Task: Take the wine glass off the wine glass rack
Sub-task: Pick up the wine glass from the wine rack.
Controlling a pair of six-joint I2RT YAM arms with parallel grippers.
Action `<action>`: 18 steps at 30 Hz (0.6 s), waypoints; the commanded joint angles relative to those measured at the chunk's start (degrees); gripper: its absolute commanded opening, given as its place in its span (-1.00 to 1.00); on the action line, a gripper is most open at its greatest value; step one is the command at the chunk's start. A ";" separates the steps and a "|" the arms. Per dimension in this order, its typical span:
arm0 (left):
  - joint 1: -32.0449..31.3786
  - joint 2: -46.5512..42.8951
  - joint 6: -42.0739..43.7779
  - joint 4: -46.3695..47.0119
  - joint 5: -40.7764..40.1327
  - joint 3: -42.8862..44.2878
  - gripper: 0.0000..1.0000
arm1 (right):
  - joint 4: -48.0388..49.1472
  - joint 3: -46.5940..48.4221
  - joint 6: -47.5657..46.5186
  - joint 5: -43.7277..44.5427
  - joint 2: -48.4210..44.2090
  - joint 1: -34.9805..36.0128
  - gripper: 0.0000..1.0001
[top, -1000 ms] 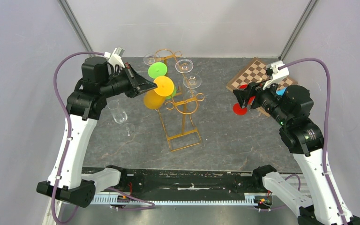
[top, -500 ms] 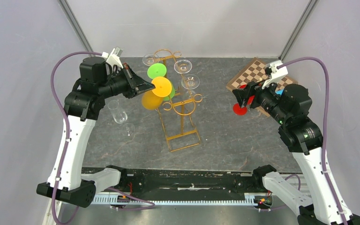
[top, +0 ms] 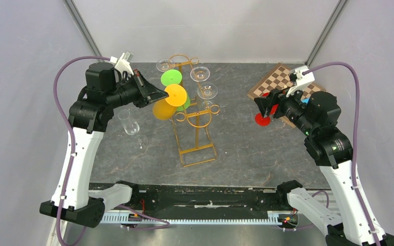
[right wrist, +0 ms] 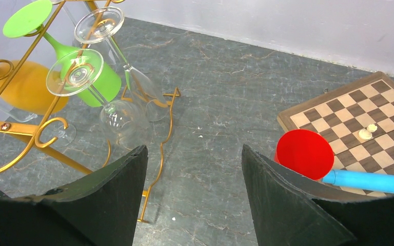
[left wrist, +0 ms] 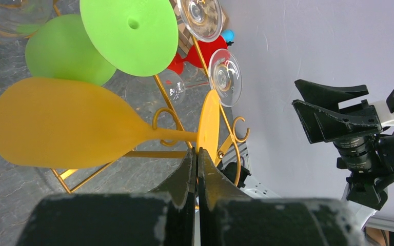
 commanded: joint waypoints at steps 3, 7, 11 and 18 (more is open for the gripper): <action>0.43 -1.77 1.92 4.25 0.62 -0.72 -0.95 | 2.21 -0.61 -0.21 0.20 -0.26 0.20 0.40; 0.47 -1.50 0.98 5.95 1.51 -0.91 -0.95 | 2.42 -0.78 -0.20 0.03 -0.11 0.19 0.40; 0.45 -0.62 0.45 6.25 2.29 0.99 -0.95 | 2.74 -0.76 -0.34 0.02 0.07 0.16 0.40; 0.46 -0.41 1.33 4.96 1.12 -0.04 -0.95 | 2.74 -1.01 -0.31 0.03 0.03 0.17 0.40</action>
